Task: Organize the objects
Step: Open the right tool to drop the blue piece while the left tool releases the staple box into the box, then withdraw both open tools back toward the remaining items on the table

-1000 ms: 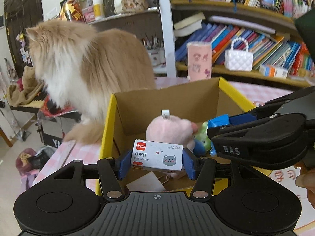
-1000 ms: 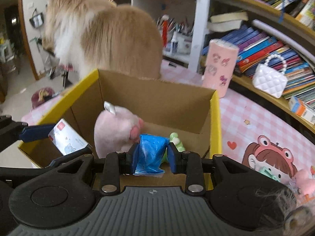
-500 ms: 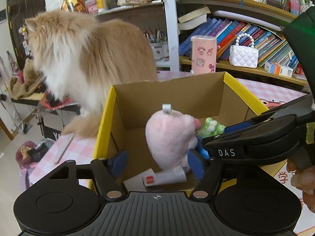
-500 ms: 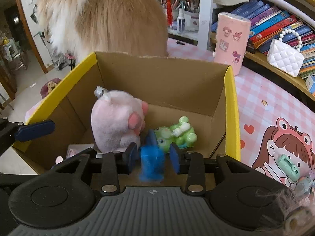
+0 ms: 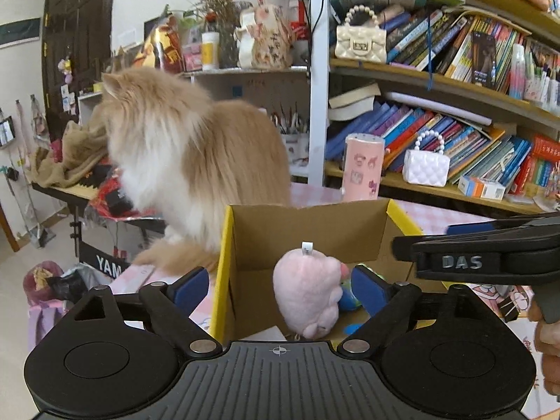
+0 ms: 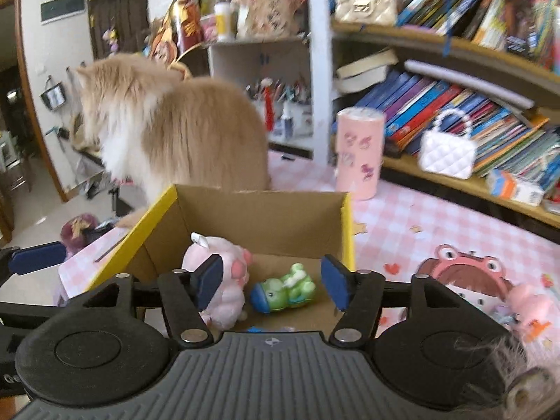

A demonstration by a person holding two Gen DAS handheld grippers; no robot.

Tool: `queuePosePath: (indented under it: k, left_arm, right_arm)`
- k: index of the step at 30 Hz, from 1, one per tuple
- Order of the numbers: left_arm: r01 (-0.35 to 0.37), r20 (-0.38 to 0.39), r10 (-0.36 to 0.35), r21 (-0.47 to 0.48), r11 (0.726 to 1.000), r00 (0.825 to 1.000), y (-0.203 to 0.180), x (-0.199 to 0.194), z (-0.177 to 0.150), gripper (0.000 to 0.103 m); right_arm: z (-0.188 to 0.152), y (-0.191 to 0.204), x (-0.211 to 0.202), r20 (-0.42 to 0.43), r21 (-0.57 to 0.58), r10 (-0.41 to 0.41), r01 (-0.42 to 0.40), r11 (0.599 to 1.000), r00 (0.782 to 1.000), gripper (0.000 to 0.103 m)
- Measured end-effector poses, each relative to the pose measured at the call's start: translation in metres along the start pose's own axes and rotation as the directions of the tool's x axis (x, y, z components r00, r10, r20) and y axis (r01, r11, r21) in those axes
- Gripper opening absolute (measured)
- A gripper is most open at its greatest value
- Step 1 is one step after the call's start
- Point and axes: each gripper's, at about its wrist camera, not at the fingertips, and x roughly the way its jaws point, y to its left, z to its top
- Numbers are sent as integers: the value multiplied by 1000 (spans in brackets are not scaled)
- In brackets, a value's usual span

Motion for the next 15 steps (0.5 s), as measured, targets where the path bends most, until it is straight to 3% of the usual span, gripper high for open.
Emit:
queuePosePath:
  k: [5,15]
  left_arm:
    - [4,-15,-4,-27,1000,1000,7,-18,-15,91]
    - [13,-79,-15,-24,1000,997,15,-46,-47,91]
  right_arm:
    - [-22,2,-27,3,12,-66,66,998,998,62]
    - [-78,18,-54,-92,25,-152,155,988,984,65]
